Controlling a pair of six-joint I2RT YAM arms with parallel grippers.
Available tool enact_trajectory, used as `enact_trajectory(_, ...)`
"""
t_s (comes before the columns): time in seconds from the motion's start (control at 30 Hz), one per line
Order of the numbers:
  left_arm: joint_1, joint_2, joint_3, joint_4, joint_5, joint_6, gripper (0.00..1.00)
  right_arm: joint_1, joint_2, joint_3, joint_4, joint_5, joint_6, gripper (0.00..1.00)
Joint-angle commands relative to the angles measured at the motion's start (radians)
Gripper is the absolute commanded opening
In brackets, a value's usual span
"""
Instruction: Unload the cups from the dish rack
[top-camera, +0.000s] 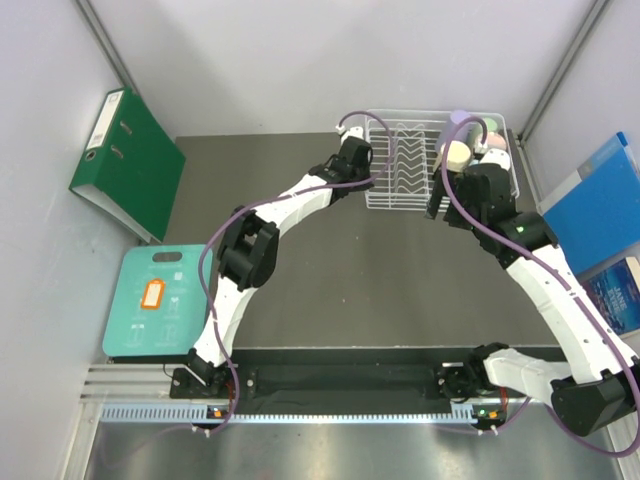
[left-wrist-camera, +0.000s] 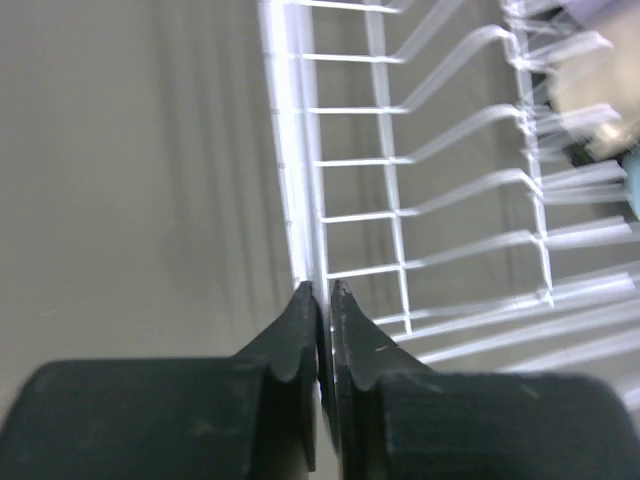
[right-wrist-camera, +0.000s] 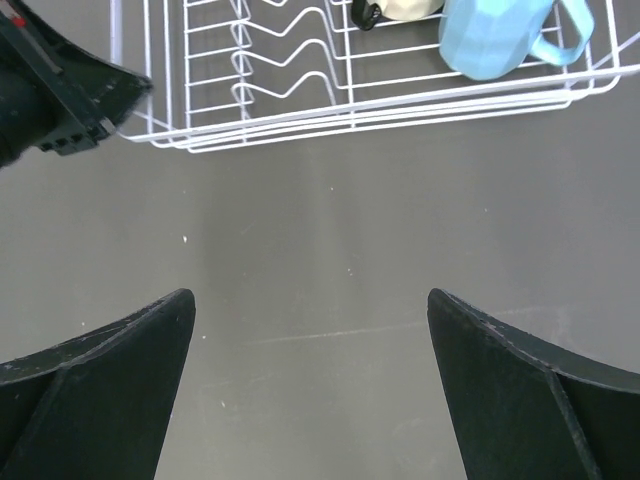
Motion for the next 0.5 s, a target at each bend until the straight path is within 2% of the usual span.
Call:
enact_trajectory(0.0, 0.023, -0.014, -0.015, -0.177, -0.063, 0.082, 0.00, 0.015, -0.014, -0.004, 0.043, 0.002, 0.011, 0.99)
enact_trajectory(0.17, 0.023, -0.077, -0.086, -0.209, -0.089, 0.111, 0.00, 0.015, -0.022, -0.010, 0.047, 0.023, 0.004, 1.00)
enact_trajectory(0.47, 0.022, -0.287, -0.343, -0.295, -0.115, 0.129, 0.00, 0.017, -0.052, -0.041, 0.050, 0.064, 0.006, 1.00)
